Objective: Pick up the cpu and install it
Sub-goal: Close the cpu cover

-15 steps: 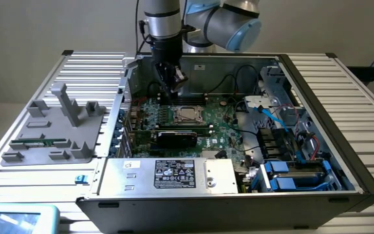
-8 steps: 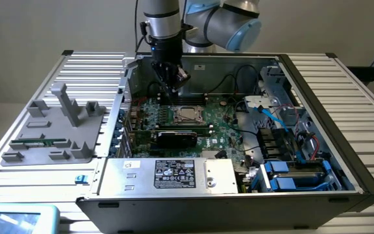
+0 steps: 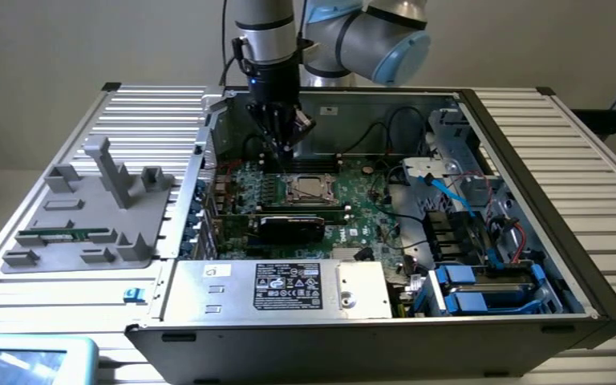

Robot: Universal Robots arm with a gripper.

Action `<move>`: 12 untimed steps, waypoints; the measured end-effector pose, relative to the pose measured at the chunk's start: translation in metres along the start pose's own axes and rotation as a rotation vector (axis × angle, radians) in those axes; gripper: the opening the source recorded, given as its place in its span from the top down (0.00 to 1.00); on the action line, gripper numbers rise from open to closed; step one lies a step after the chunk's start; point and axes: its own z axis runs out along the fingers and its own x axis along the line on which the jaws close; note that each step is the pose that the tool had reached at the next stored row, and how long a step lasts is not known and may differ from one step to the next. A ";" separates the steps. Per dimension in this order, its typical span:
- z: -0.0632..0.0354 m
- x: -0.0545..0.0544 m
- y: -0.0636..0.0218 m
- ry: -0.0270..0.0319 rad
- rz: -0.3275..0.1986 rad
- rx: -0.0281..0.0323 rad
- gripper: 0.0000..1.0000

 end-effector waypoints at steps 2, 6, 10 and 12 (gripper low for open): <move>0.0001 0.000 -0.0003 0.0010 -0.027 -0.0031 0.91; 0.0002 0.002 -0.0017 0.0020 -0.070 -0.0070 0.91; 0.0002 0.005 -0.0046 0.0026 -0.098 -0.0093 0.91; 0.0003 0.005 -0.0048 0.0038 -0.125 -0.0115 0.91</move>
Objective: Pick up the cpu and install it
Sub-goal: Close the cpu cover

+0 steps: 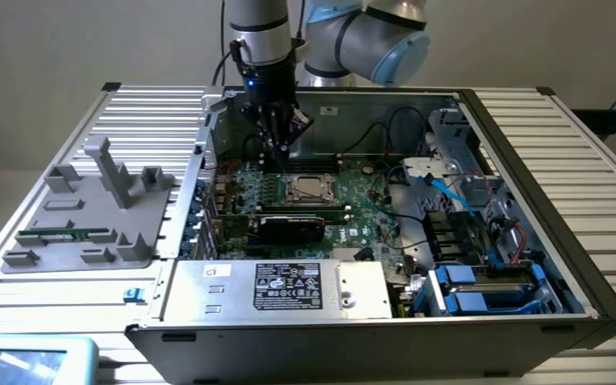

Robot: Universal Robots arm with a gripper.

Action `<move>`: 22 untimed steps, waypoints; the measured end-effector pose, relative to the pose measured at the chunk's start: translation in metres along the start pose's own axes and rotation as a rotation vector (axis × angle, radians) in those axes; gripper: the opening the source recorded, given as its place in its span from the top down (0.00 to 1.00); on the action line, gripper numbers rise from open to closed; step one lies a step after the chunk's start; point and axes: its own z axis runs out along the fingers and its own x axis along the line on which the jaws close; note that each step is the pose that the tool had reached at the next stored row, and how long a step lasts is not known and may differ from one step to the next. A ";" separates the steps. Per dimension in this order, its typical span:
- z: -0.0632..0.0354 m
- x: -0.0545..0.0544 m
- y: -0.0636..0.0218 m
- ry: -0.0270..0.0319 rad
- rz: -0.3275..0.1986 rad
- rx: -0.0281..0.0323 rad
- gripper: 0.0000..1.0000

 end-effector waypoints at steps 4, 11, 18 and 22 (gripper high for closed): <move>0.0000 0.000 -0.0001 0.0018 -0.065 -0.0067 0.91; -0.0001 0.001 -0.0007 0.0018 -0.145 -0.0120 0.91; -0.0001 0.001 -0.0011 0.0011 -0.237 -0.0161 0.91; -0.0002 0.002 -0.0012 0.0010 -0.295 -0.0188 0.91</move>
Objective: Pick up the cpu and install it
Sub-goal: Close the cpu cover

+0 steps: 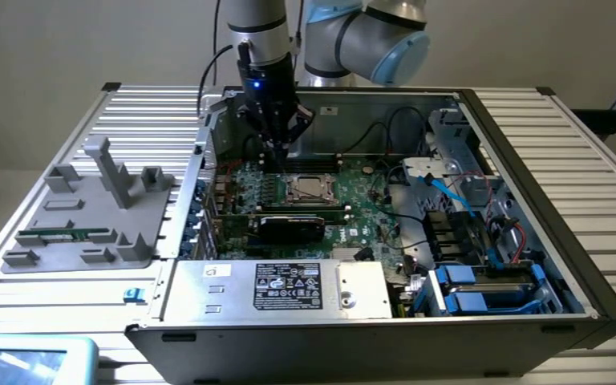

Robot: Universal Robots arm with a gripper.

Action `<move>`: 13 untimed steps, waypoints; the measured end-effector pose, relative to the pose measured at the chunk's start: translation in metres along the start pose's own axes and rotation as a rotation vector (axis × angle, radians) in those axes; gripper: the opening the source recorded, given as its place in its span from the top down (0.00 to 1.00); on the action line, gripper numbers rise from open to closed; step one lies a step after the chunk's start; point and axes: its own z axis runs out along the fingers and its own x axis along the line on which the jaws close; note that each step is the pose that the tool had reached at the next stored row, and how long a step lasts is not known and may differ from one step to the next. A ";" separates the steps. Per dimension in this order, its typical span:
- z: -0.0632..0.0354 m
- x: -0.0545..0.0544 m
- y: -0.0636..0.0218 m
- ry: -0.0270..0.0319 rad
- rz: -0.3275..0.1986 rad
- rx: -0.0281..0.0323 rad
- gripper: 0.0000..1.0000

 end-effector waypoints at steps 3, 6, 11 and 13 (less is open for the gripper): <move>0.0000 0.000 0.0000 0.0001 -0.044 -0.0021 0.91; 0.0000 0.000 -0.0001 0.0002 -0.088 -0.0043 0.91; 0.0000 0.000 -0.0001 0.0003 -0.161 -0.0079 0.91; -0.0001 0.000 -0.0002 0.0005 -0.190 -0.0100 0.91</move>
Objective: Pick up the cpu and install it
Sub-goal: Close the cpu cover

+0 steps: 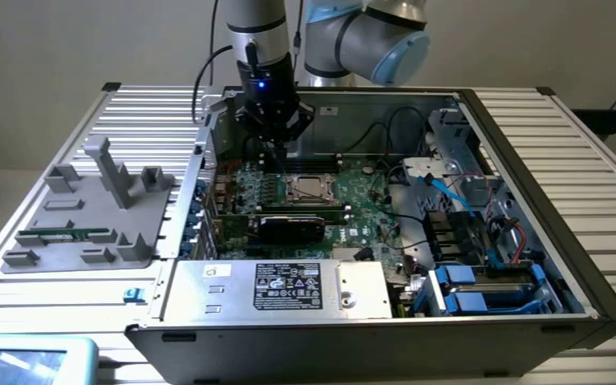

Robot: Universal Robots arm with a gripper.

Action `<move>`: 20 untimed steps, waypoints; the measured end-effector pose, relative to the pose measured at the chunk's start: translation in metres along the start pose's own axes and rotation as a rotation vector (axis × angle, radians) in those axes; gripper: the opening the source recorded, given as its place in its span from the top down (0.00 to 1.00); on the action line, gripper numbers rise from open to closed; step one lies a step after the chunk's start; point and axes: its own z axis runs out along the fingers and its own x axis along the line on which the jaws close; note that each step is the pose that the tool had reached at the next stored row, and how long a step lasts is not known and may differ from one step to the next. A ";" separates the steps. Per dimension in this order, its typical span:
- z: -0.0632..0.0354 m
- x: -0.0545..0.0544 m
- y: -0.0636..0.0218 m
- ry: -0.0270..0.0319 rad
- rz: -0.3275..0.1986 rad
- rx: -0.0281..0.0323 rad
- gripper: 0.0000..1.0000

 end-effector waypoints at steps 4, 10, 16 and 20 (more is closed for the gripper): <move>0.0000 0.000 -0.0005 0.0008 -0.012 -0.0014 0.91; 0.0001 0.000 -0.0033 0.0029 -0.029 -0.0032 0.91; 0.0001 0.000 -0.0050 0.0032 -0.060 -0.0069 0.91; 0.0001 -0.001 -0.0113 0.0041 -0.059 -0.0113 0.91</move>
